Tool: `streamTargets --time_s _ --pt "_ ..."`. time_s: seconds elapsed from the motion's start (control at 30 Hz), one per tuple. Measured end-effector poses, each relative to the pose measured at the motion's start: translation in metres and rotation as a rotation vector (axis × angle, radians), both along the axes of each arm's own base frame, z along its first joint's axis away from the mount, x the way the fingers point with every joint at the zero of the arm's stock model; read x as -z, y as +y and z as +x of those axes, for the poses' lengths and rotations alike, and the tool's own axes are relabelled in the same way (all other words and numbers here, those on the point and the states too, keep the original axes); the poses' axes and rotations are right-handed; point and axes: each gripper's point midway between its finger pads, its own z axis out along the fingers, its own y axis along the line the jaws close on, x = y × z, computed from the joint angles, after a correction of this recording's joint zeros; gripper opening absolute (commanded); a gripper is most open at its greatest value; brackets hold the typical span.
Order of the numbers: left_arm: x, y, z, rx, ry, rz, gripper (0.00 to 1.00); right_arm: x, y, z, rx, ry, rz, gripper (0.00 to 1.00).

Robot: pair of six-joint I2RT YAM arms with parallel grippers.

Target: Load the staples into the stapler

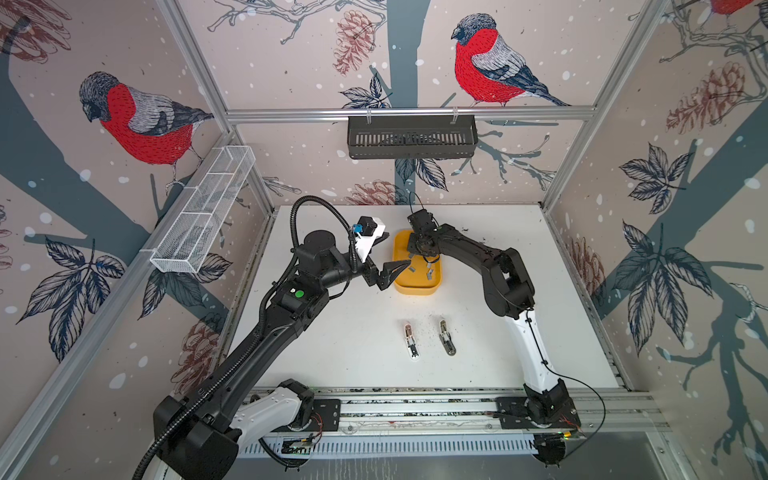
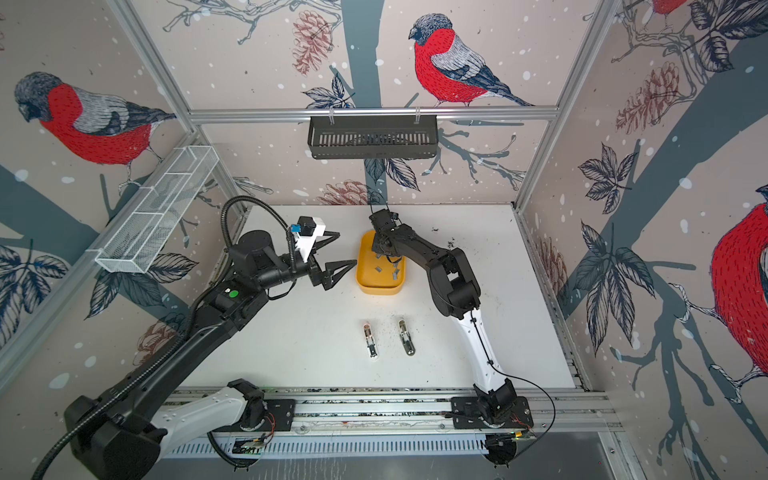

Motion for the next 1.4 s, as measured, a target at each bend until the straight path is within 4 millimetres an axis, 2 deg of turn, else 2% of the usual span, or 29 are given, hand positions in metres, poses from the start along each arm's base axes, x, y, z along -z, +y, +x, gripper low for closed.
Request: streamTargets --time_s 0.17,0.67,0.97,1.03,1.2,1.4 --pt "0.0 0.0 0.0 0.0 0.0 -0.001 0.99 0.007 0.0 -0.001 -0.001 0.012 -0.003 0.27" --pt "-0.003 0.002 0.001 0.007 -0.009 -0.011 0.99 0.01 0.0 0.001 0.004 0.0 -0.014 0.22" --pt "-0.004 0.003 0.001 0.009 -0.01 -0.012 0.99 0.008 -0.005 -0.025 -0.048 0.012 -0.059 0.2" --pt "-0.004 0.003 0.001 0.01 -0.01 -0.012 0.99 0.004 -0.006 -0.035 -0.071 0.008 -0.069 0.19" --pt "-0.004 0.002 0.001 0.012 -0.009 -0.013 0.99 -0.013 -0.009 -0.042 -0.112 -0.034 -0.063 0.19" --pt "-0.003 0.002 0.001 0.013 -0.006 -0.012 0.99 -0.023 -0.011 -0.037 -0.121 -0.058 -0.059 0.19"
